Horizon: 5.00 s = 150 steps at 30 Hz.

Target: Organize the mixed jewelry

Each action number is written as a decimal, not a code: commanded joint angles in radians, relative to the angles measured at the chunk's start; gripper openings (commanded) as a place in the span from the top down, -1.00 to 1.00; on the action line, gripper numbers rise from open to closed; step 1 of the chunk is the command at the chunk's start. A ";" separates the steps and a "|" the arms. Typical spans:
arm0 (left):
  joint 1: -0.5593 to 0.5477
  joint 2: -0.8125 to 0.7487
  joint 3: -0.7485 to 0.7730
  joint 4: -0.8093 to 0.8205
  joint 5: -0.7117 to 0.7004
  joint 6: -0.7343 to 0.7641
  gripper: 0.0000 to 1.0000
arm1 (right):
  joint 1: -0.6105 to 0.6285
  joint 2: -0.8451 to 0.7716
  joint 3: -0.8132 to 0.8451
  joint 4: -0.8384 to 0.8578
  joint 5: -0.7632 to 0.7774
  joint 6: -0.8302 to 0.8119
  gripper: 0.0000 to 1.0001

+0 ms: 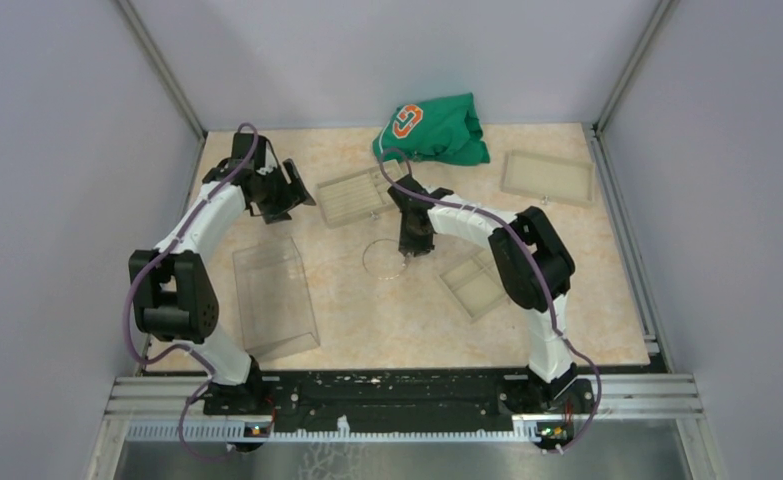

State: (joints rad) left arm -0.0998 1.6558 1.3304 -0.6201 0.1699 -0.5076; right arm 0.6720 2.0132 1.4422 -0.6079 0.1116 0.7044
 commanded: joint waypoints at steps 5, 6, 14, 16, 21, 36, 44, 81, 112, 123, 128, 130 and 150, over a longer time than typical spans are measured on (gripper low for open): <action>0.008 0.018 0.011 0.025 0.031 -0.011 -0.53 | 0.007 0.039 0.057 -0.005 0.036 -0.014 0.50; 0.008 0.019 0.011 0.026 0.032 -0.012 -0.53 | 0.007 0.040 0.058 -0.008 0.034 -0.015 0.55; 0.007 0.020 0.018 0.035 0.042 -0.026 -0.53 | -0.005 -0.028 0.094 -0.051 0.044 -0.036 1.00; 0.008 0.018 0.024 0.036 0.038 -0.026 -0.53 | -0.033 -0.068 0.094 -0.057 0.034 -0.045 1.00; 0.008 0.024 0.034 0.040 0.033 -0.026 -0.53 | -0.133 -0.171 0.070 -0.053 -0.056 -0.072 1.00; 0.008 0.039 0.062 0.054 0.043 -0.037 -0.53 | -0.445 -0.363 0.100 -0.148 -0.023 -0.177 1.00; 0.006 0.032 0.063 0.056 0.048 -0.042 -0.53 | -0.617 -0.347 0.111 -0.118 0.003 -0.206 1.00; 0.006 -0.061 -0.002 0.019 -0.021 -0.080 -0.54 | -0.871 0.312 0.744 -0.189 0.081 -0.241 1.00; -0.083 -0.095 -0.010 0.005 -0.158 -0.015 -0.65 | -0.717 -0.027 0.319 0.059 -0.126 -0.293 -0.10; -0.111 -0.261 -0.073 -0.217 -0.459 0.016 -0.75 | -0.545 -0.302 -0.014 0.111 -0.181 -0.242 -0.11; -0.058 -0.349 -0.125 -0.363 -0.438 -0.051 -0.88 | -0.497 -0.328 -0.046 0.101 -0.182 -0.238 -0.12; -0.049 -0.381 -0.154 -0.413 -0.434 -0.101 -0.92 | -0.482 -0.324 -0.048 0.101 -0.185 -0.236 -0.12; 0.224 -0.571 -0.551 -0.130 0.188 -0.088 -0.97 | -0.427 -0.253 0.017 0.085 -0.240 -0.254 -0.18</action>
State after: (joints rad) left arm 0.1207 1.0733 0.8162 -0.8970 0.1074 -0.6048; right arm 0.2295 1.7584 1.3899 -0.5392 -0.1078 0.4629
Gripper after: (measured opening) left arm 0.986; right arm 0.587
